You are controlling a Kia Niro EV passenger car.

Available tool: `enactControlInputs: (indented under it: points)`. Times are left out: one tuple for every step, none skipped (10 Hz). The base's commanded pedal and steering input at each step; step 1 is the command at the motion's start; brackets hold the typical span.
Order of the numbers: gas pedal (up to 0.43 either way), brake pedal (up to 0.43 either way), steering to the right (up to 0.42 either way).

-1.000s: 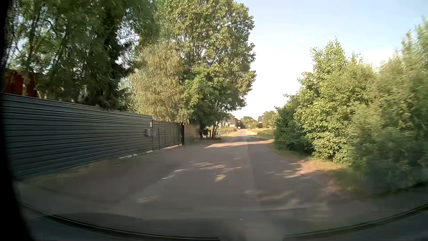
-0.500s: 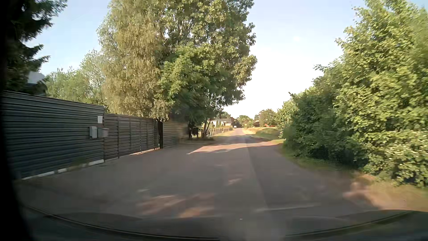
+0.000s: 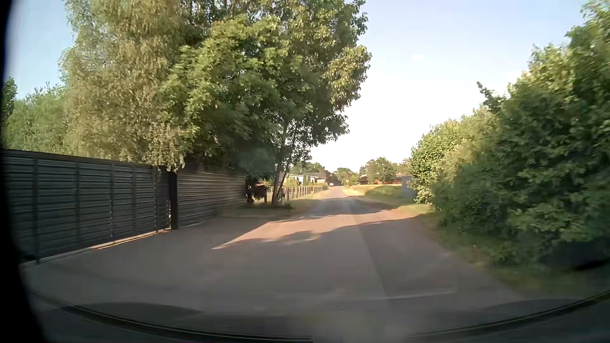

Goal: Follow the waypoints while adhering to traffic rules and regulations

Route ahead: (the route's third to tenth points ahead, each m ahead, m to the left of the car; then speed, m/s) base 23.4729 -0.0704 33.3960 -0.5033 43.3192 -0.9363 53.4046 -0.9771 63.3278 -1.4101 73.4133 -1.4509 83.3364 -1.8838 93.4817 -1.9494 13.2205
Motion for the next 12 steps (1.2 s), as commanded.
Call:
enactControlInputs:
  points:
    - [0.150, 0.006, 0.009]
    - [0.150, 0.006, 0.009]
    - [0.150, 0.006, 0.008]
    - [0.150, 0.006, 0.007]
    - [0.150, 0.006, 0.008]
    - [0.150, 0.006, 0.007]
    - [0.150, 0.006, 0.007]
    - [0.150, 0.006, 0.006]
    - [0.150, 0.006, 0.006]
    - [0.150, 0.006, 0.005]
    - [0.150, 0.006, 0.005]
    - [0.150, 0.006, 0.005]
